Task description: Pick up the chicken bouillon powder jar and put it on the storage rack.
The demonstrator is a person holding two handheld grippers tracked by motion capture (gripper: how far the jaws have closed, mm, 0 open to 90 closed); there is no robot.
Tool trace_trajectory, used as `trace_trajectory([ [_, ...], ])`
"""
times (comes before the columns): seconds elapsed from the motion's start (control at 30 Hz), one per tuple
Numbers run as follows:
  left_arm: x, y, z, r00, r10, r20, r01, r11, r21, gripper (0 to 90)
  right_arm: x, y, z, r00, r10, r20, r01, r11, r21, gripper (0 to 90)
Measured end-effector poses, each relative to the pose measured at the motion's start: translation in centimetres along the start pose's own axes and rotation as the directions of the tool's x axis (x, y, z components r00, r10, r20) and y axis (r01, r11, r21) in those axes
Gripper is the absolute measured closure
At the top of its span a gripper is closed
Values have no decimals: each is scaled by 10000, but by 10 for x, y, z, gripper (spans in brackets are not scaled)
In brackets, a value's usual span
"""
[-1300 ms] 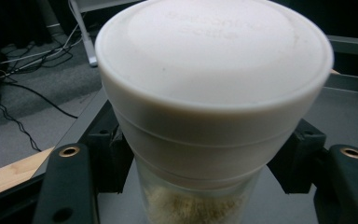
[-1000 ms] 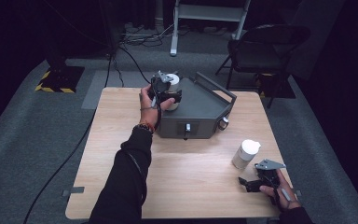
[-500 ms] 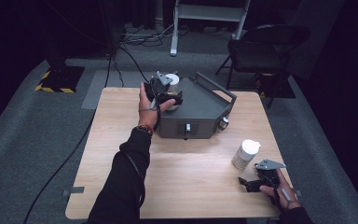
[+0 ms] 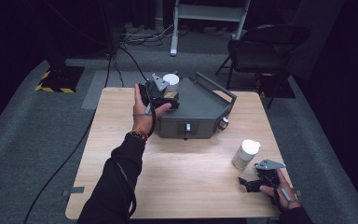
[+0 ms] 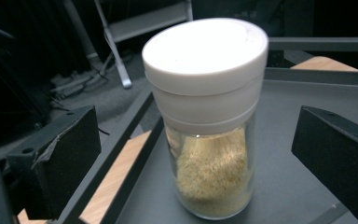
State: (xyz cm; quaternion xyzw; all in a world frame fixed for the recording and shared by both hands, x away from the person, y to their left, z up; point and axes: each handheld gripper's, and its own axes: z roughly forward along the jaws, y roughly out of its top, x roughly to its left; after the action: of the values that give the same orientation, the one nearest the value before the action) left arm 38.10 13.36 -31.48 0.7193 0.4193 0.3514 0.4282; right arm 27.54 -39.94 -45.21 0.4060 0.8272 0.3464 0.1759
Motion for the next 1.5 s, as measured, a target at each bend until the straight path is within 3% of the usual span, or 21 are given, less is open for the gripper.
trace_trajectory([
  [0.2, 0, -9, -16, 9992, 210, 340, -197, 9990, -390, 7, 0, 0, 0, 10000, -2, 1, 2, 10000, 1, 0],
  [0.3, -2, -12, -27, 9971, 533, 540, -505, 9973, -524, 6, 0, 0, 0, 10000, 1, -1, -1, 10000, 2, 0],
  [0.57, -5, -18, -42, 9890, 1275, 755, -1240, 9910, -494, 8, 0, 0, 0, 10000, 0, -2, 0, 10000, 2, 0],
  [0.73, -6, -23, -47, 9848, 1498, 884, -1460, 9881, -475, 12, 0, 0, 0, 10000, 0, -1, 0, 10000, 1, 0],
  [0.93, -8, -32, -56, 9761, 1827, 1175, -1792, 9830, -398, 12, 0, 0, 0, 10000, 1, -1, -1, 10000, 2, 0],
  [1.2, -14, -46, -64, 9560, 2596, 1363, -2608, 9654, -98, 12, 0, 0, 0, 10000, 3, -3, -3, 10000, 0, 0],
  [1.5, -10, -65, -70, 9513, 2604, 1650, -2666, 9637, 161, 12, 0, 0, 0, 10000, 4, -1, -4, 10000, 0, 0],
])
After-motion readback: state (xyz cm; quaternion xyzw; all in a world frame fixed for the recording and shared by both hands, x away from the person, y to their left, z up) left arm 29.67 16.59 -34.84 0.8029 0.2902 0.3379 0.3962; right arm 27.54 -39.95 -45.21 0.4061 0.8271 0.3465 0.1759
